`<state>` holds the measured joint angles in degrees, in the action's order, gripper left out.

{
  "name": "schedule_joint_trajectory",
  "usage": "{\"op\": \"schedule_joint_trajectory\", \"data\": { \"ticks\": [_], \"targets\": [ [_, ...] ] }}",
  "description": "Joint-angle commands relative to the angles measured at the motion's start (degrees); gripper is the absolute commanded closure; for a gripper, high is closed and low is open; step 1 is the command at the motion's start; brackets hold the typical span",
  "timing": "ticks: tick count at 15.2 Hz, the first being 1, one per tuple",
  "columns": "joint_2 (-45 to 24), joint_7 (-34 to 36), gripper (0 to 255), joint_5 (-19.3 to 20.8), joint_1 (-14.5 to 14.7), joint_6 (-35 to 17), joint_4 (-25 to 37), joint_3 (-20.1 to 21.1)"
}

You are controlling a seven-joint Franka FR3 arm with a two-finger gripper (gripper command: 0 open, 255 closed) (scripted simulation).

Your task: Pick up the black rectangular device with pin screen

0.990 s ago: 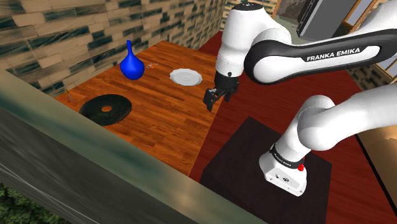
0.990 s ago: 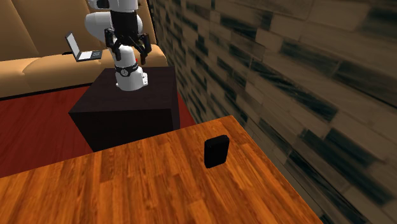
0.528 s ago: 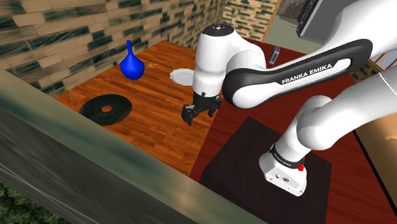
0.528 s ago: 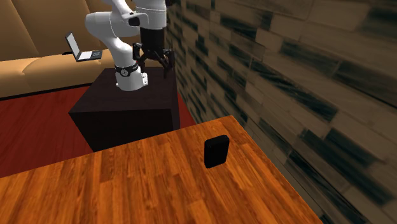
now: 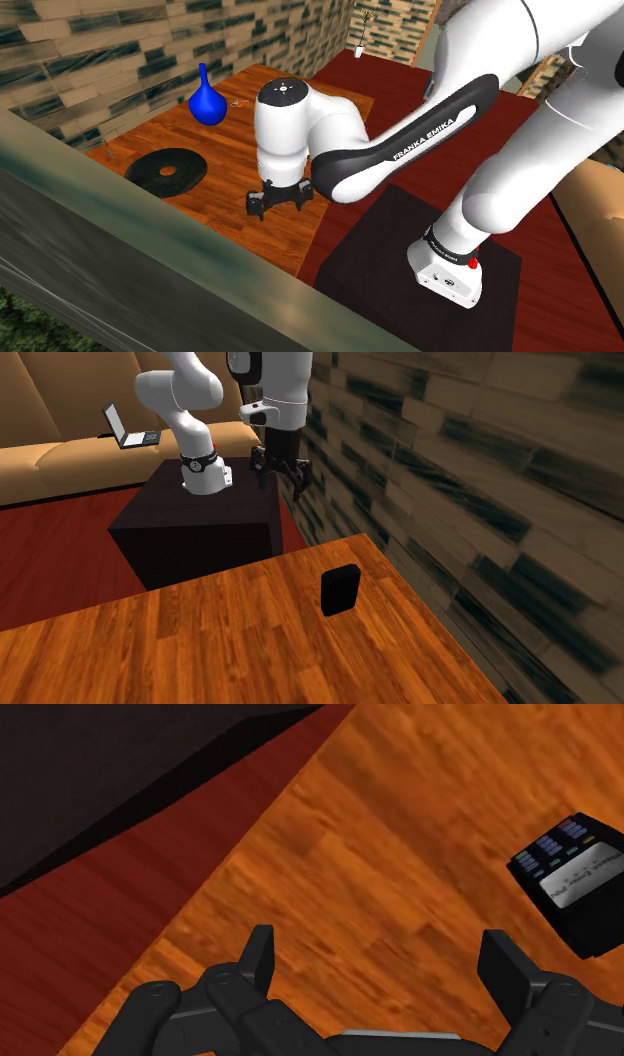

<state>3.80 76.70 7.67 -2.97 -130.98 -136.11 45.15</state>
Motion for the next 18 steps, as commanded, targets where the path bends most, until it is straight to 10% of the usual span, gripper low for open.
{"op": "schedule_joint_trajectory", "data": {
  "ticks": [1, 8, 18],
  "targets": [
    [-7.1, 9.3, 0, 7.3, -0.2, -0.3, 3.8, 1.9],
    [-28.2, 30.4, 0, 24.8, 10.6, 4.4, 20.4, -4.4],
    [-51.6, 41.2, 0, 31.7, 25.9, 13.1, 50.7, -14.1]
  ]
}}
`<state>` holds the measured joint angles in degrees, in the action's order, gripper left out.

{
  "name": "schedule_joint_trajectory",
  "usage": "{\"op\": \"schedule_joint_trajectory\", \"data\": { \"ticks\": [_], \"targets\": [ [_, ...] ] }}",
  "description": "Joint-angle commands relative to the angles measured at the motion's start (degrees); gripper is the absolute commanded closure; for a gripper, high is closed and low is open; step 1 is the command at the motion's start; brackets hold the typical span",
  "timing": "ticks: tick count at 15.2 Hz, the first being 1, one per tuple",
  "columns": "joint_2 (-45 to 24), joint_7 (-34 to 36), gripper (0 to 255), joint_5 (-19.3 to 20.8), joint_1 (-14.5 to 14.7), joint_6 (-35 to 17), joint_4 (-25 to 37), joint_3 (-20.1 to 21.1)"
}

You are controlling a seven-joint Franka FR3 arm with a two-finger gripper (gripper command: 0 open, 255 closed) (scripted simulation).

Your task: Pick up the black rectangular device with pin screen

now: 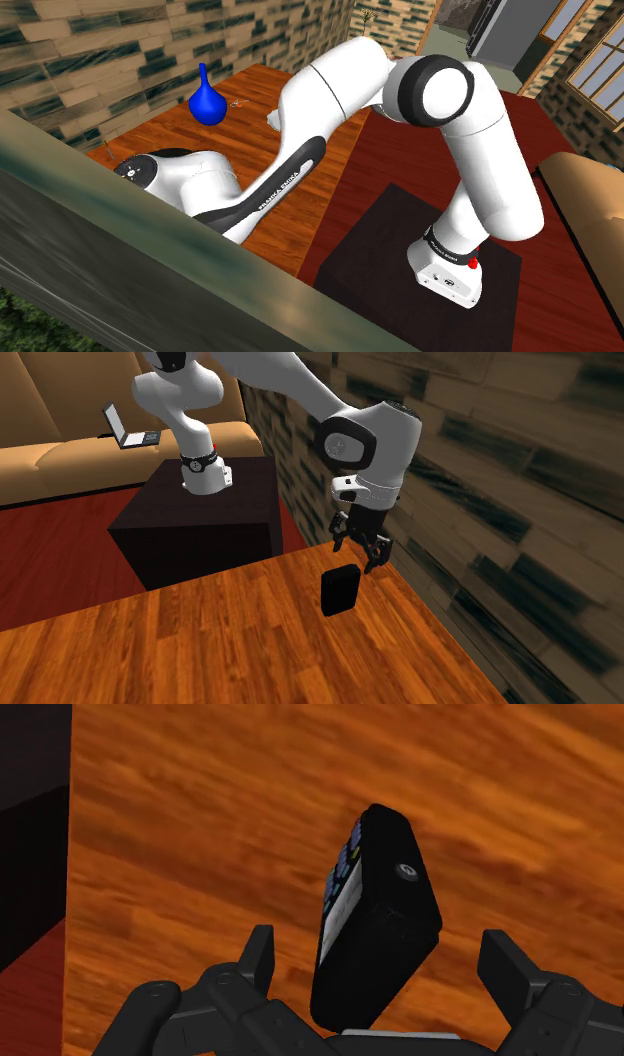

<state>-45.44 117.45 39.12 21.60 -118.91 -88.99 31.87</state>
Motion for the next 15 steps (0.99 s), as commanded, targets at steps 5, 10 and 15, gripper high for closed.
{"op": "schedule_joint_trajectory", "data": {
  "ticks": [5, 10, 15],
  "targets": [
    [-4.8, 1.3, 0, 1.5, 2.0, -0.9, 3.9, -1.9],
    [-6.2, 1.7, 255, 2.1, 2.4, -1.9, 4.3, -2.4],
    [-6.2, 1.7, 255, 2.1, 2.4, -1.8, 4.4, -2.4]
  ]
}}
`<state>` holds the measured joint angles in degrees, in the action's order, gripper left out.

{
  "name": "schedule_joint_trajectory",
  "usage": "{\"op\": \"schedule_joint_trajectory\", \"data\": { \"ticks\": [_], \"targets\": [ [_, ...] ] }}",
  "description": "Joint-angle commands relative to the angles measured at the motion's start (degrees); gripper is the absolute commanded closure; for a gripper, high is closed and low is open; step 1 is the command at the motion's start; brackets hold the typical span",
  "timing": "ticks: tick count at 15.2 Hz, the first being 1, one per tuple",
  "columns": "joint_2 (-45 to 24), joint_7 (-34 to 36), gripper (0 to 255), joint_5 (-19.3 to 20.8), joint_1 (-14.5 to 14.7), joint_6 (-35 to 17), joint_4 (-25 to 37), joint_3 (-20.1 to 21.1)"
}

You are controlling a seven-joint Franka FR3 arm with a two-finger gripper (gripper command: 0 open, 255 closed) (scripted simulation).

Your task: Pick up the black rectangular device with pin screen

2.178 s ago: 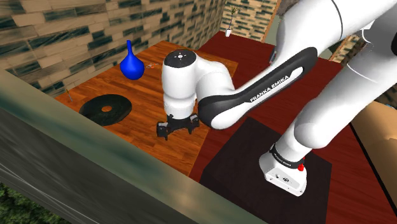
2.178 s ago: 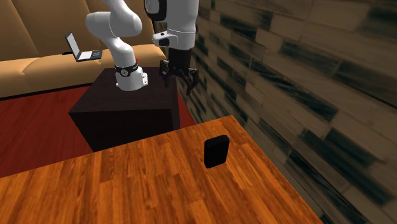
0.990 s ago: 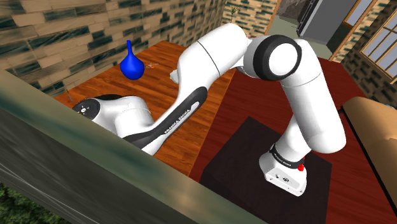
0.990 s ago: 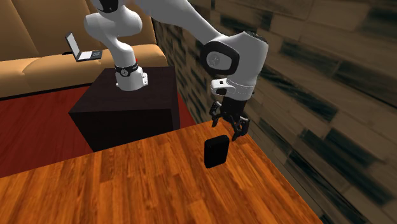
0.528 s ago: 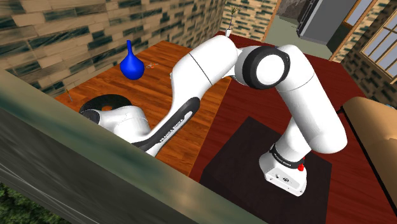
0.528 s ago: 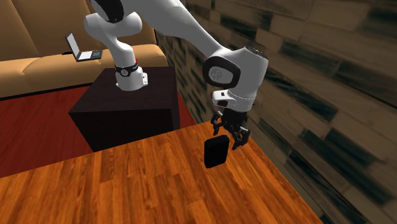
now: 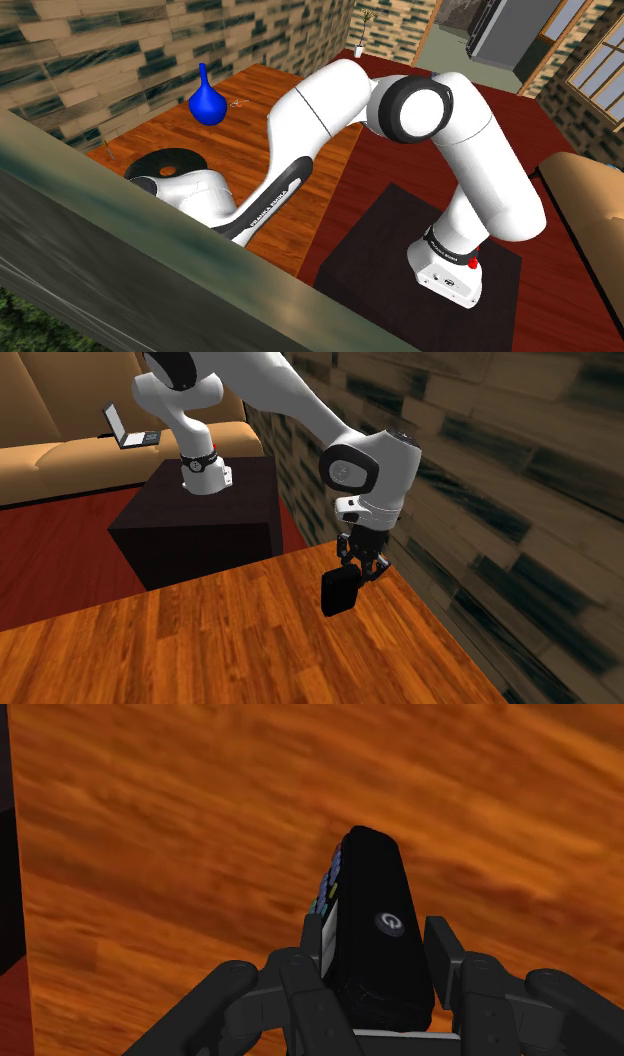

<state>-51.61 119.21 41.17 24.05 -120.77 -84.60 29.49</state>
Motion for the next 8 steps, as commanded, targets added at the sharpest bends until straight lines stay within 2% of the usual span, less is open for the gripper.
{"op": "schedule_joint_trajectory", "data": {
  "ticks": [1, 8],
  "targets": [
    [0.0, 0.0, 255, 0.0, 0.0, 0.0, 0.0, 0.0],
    [2.1, -0.7, 255, -0.9, -0.6, 1.5, -0.6, 0.8]
  ]
}}
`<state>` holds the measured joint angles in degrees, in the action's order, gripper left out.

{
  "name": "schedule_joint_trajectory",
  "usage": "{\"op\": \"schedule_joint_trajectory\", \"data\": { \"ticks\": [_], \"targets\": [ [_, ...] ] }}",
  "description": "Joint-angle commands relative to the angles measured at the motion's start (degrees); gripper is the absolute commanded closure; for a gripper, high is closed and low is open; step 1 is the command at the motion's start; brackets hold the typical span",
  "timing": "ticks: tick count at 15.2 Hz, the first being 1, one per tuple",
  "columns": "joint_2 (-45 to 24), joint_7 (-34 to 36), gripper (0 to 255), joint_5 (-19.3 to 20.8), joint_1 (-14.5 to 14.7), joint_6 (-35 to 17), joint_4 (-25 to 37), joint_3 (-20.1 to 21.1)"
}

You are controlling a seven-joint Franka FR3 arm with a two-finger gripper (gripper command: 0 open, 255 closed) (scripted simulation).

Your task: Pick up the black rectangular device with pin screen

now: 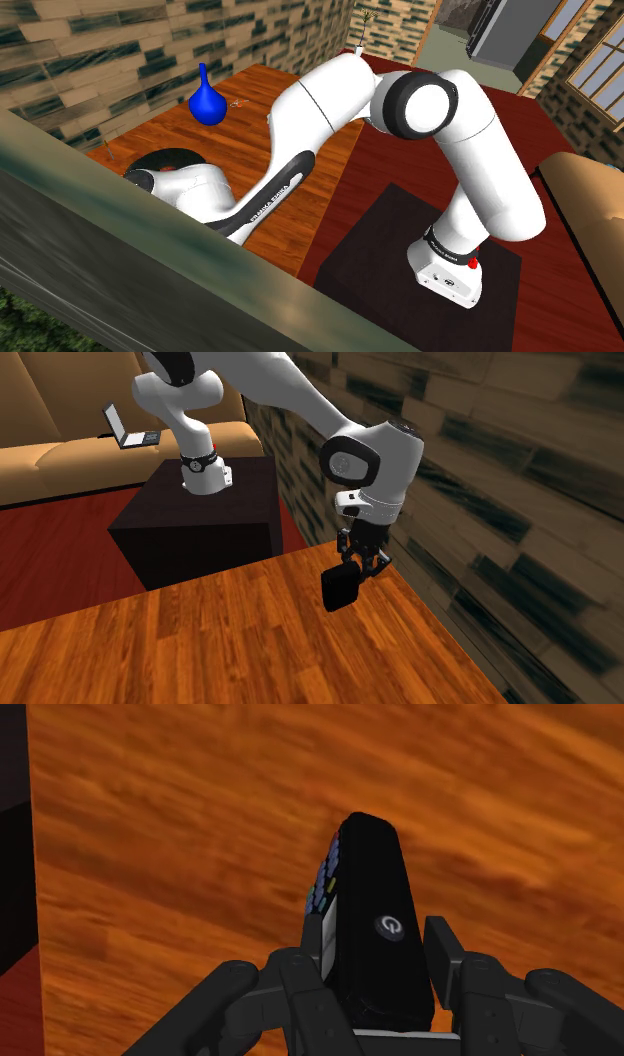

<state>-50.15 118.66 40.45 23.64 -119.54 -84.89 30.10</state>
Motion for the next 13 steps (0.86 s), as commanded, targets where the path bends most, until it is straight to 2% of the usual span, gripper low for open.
{"op": "schedule_joint_trajectory", "data": {
  "ticks": [1, 13],
  "targets": [
    [1.1, -0.3, 255, -0.5, -0.3, 0.7, -0.4, 0.4],
    [5.8, -2.2, 255, -2.9, -1.5, 4.9, -0.5, 2.4]
  ]
}}
